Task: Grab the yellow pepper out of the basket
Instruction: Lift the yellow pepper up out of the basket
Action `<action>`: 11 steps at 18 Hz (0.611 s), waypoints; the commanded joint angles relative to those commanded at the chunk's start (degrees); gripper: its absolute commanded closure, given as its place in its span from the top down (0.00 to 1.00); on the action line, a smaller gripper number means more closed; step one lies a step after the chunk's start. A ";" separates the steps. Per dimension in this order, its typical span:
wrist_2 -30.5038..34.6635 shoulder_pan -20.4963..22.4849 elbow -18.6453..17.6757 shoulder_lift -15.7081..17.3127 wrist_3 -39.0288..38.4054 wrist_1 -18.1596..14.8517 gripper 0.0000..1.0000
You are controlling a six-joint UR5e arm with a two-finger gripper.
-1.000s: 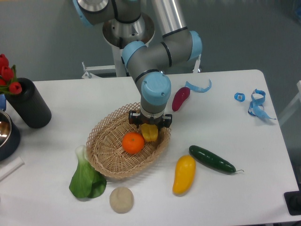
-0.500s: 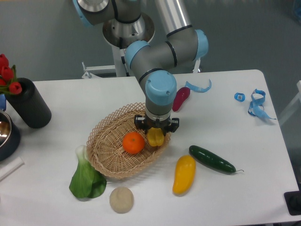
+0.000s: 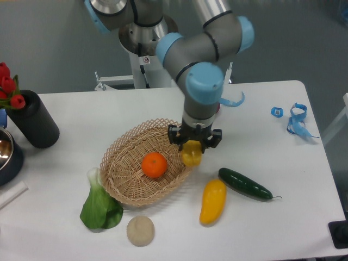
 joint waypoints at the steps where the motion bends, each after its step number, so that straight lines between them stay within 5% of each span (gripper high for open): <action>1: 0.00 1.05 0.79 0.00 0.87 -0.09 0.15; 11: 1.66 10.29 4.84 -1.67 21.24 -0.26 0.16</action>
